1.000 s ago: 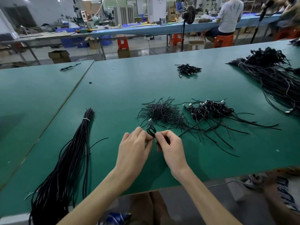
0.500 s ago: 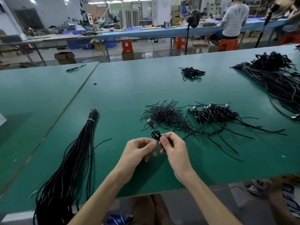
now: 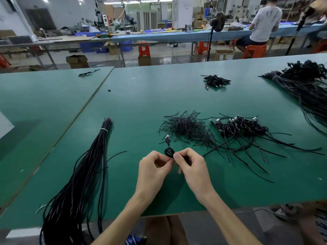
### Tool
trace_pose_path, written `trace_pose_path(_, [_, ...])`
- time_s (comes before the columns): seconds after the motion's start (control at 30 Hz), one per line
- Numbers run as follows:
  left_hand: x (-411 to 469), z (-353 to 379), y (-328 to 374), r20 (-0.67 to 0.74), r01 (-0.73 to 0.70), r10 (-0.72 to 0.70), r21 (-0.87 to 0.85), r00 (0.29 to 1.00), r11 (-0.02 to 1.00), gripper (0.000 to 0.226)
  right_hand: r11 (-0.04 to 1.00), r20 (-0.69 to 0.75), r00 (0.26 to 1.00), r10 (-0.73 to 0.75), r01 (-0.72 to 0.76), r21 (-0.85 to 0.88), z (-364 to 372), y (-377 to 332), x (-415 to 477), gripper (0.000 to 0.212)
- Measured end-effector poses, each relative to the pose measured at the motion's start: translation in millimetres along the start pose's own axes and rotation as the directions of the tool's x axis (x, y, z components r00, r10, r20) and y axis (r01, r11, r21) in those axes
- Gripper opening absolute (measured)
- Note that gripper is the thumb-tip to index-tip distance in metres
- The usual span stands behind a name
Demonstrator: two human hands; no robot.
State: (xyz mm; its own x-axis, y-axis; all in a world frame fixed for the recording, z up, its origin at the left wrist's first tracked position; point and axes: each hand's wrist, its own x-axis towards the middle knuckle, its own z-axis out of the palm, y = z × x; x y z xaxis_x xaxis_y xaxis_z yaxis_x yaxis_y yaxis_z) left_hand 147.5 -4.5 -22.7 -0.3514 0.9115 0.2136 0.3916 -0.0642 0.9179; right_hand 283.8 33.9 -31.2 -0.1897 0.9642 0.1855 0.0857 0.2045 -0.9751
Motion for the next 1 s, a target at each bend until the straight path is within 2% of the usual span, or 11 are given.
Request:
trace_pose_path(0.07, [-5,4,-1,-0.068,-0.235,0.267,0.304,0.961,0.923,0.017,1.000,-0.004,1.000,0.007,-0.007,-0.017,1,0,0,0.019])
trace_pose_path(0.13, [-7,6,-3,0.010,-0.466,0.574,0.595,0.819,0.655,0.020,0.999,-0.009,1.000,0.018,-0.019,-0.032,1,1,0,0.022])
trace_pose_path(0.2, [-6,8,-4,0.122,-0.560,0.702,0.704,0.701,0.437,0.022,0.998,-0.019,0.999,0.028,-0.029,-0.049,1,1,0,0.024])
trace_pose_path(0.27, [-5,6,-3,0.150,-0.575,0.726,0.723,0.671,0.383,0.023,0.998,-0.027,0.999,0.032,-0.034,-0.057,1,1,0,0.025])
trace_pose_path(0.37, [-6,3,-2,0.075,-0.492,0.603,0.661,0.794,0.566,0.016,0.999,-0.022,0.999,0.027,-0.028,-0.028,0,0,-1,0.024])
trace_pose_path(0.43, [-6,2,2,0.029,-0.311,0.333,0.446,0.942,0.839,0.015,0.999,-0.025,0.999,0.023,-0.022,0.030,-3,0,-3,0.021])
trace_pose_path(0.5, [-2,2,4,0.115,-0.104,0.086,0.159,0.990,0.982,0.014,0.994,-0.031,0.999,0.034,-0.031,0.103,-6,0,-3,0.020])
trace_pose_path(0.57, [2,-1,6,0.232,0.010,0.000,-0.041,0.973,0.999,0.003,0.988,-0.028,0.998,0.049,-0.045,0.149,-8,1,-2,0.021])
trace_pose_path(0.67, [7,-10,7,0.318,0.129,-0.050,-0.231,0.947,0.964,0.021,0.986,-0.012,0.999,0.041,-0.039,0.161,-8,1,-1,0.020])
trace_pose_path(0.83, [11,-16,3,0.516,0.273,-0.099,-0.273,0.851,0.922,0.038,0.984,0.006,0.999,0.035,-0.035,0.177,-8,1,-1,0.017])
trace_pose_path(1.0, [14,-17,2,0.506,0.344,-0.152,-0.311,0.849,0.886,0.026,0.989,0.020,0.999,0.025,-0.028,0.144,-6,1,-1,0.017])
